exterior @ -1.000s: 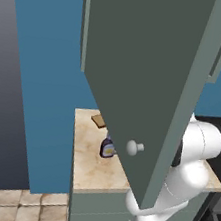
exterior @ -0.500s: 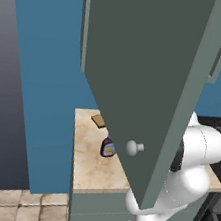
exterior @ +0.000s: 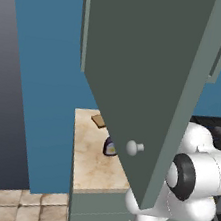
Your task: Pick the mayonnaise and condiment bottle from the counter and place them in the cabinet.
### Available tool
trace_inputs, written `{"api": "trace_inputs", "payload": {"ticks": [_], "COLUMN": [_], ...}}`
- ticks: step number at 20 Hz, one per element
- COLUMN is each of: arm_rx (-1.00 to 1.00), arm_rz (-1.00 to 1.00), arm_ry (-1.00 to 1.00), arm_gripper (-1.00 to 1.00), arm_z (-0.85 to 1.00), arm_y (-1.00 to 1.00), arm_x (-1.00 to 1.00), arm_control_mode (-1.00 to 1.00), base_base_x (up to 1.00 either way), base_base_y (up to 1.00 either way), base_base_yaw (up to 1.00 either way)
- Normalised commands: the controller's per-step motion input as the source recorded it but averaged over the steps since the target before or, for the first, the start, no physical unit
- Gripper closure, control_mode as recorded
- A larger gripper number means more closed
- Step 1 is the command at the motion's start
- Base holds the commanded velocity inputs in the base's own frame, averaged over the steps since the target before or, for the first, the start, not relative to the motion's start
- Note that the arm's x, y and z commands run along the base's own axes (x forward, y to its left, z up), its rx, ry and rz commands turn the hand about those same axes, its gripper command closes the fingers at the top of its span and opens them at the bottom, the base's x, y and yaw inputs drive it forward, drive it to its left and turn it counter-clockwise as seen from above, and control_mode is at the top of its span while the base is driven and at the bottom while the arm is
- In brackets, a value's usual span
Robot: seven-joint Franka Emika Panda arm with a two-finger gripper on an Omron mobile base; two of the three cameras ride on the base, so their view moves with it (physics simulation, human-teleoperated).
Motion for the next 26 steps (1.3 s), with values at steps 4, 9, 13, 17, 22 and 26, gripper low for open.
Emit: {"api": "trace_inputs", "payload": {"ticks": [4, 9, 13, 17, 22, 26], "arm_rx": [0.04, 0.00, 0.00, 0.00, 0.02, 0.08], "arm_rz": [-0.24, -0.30, -0.26, -0.26, -0.22, -0.20], "arm_ry": [-0.01, 0.00, 0.00, 0.00, 0.00, 0.00], "arm_gripper": [1.00, 1.00, 1.00, 1.00, 1.00, 1.00], "arm_z": [0.23, 0.29, 0.46, 0.54, 0.46, 0.45], "arm_y": [-0.06, 0.00, 0.00, 0.00, -0.09, -0.14], "arm_x": [-0.02, 0.00, 0.00, -0.07, -0.28, -0.47], "arm_control_mode": [-1.00, -1.00, -1.00, -1.00, -1.00, -1.00], "base_base_x": [0.00, 0.00, 0.00, 0.00, 0.00, 0.00], "base_base_y": [0.00, 0.00, 0.00, 0.00, 0.00, 0.00], "base_base_yaw": [0.00, 0.00, 0.00, 0.00, 0.00, 0.00]}}
